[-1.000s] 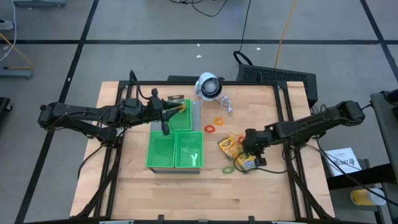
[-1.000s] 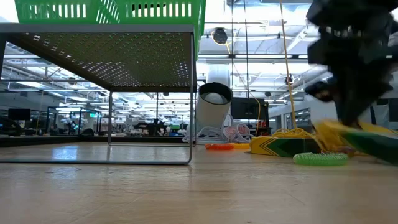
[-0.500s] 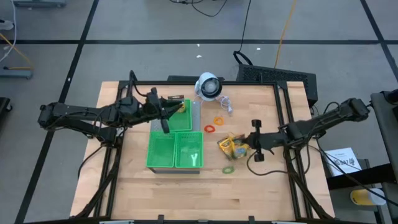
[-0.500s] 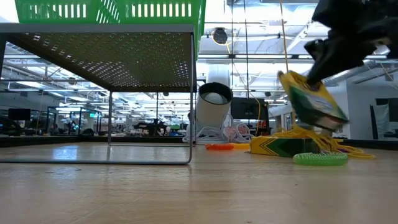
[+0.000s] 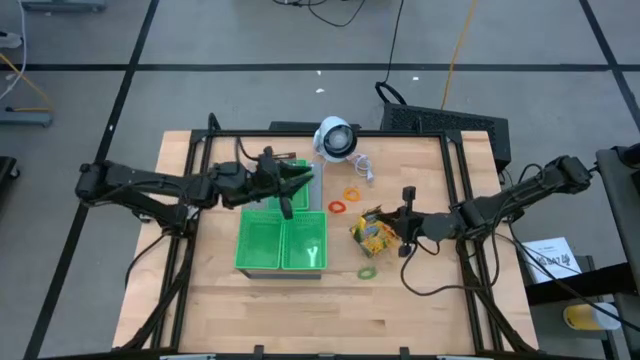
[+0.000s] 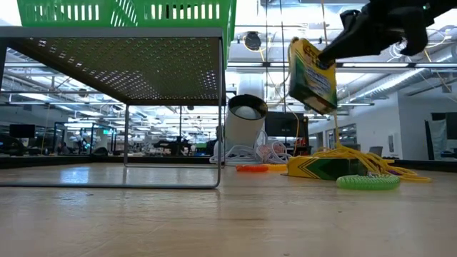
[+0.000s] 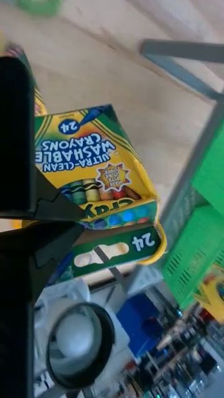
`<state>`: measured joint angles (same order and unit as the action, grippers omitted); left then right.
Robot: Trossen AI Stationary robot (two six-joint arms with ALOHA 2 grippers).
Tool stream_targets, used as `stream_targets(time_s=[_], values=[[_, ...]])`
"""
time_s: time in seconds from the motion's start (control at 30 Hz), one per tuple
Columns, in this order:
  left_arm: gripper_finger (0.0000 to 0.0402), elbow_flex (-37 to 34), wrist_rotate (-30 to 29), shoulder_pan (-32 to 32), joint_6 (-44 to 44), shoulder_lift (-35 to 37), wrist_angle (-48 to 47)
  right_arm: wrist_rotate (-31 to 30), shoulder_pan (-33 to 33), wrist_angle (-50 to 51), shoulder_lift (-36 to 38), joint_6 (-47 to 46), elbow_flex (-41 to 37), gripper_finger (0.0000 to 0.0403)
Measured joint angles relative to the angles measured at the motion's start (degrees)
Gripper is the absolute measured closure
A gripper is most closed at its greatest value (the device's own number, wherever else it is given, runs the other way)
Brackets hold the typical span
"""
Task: Pick & Place Office Desk Supplies
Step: Put the crayon box into the top green basket on the shelf
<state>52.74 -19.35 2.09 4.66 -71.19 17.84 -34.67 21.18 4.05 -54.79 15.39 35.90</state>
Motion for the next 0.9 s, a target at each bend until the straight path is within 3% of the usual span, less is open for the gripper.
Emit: stream_targets(time_s=[0.2,0.37,0.73,0.9], values=[[0.019,7.68,1.06,2.2,-4.4,-6.87,-4.04,-1.65,0.08,-2.7,-0.01,2.6,0.02,0.0403],[0.0146,13.29,6.17,2.59,-5.45,-12.52,-4.16,-4.58,0.31,-3.66,-0.02,4.66,0.02,0.0403],[0.0151,17.22,7.35,2.54,-6.21,-20.01,-4.47,-5.31,0.31,-9.2,-0.01,9.77,0.04,0.0403],[0.0155,17.28,7.34,2.48,-7.16,-20.18,-4.37,5.59,0.31,-1.81,-0.06,0.32,0.02,0.0403]])
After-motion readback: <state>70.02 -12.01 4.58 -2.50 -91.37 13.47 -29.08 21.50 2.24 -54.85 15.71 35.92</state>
